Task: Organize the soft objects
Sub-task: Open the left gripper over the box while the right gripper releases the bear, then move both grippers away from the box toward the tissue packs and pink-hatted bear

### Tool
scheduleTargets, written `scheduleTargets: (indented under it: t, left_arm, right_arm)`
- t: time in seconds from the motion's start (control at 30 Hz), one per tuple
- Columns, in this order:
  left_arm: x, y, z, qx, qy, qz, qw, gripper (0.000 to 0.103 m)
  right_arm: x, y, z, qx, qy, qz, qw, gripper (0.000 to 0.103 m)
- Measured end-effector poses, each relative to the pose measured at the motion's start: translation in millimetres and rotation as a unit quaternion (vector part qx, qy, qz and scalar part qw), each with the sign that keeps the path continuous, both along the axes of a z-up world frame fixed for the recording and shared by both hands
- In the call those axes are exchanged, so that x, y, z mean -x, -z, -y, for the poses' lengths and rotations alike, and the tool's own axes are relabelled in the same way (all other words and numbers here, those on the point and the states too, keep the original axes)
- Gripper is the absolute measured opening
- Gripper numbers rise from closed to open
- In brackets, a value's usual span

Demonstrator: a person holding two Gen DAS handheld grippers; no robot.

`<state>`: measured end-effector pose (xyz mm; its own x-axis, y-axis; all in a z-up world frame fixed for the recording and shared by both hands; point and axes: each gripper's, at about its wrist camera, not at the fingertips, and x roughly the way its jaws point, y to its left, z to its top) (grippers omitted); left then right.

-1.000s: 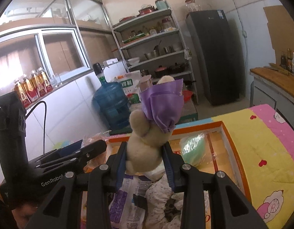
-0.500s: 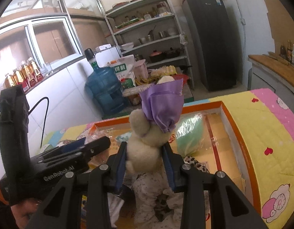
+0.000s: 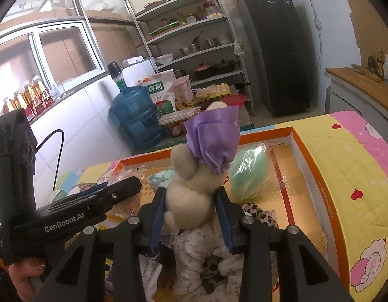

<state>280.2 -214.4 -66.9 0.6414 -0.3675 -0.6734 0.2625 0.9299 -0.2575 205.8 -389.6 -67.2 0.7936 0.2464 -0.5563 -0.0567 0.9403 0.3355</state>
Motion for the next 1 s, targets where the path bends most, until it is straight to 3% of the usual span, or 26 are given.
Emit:
scheduleTargets:
  t: [0.1, 0.57, 1.0]
  left_arm:
    - [4, -4, -2, 0.002, -0.006, 0.009, 0.9999, 0.075]
    - [24, -28, -13, 0.006, -0.017, 0.040, 0.9990, 0.075]
    - [57, -58, -28, -0.016, -0.034, 0.090, 0.9953, 0.075]
  right_arm:
    - [2, -3, 2, -0.003, 0.003, 0.009, 1.000, 0.057]
    - [12, -10, 10, -0.020, 0.011, 0.032, 0.999, 0.057]
    - [30, -24, 3, -0.010, 0.017, 0.052, 0.998, 0.057]
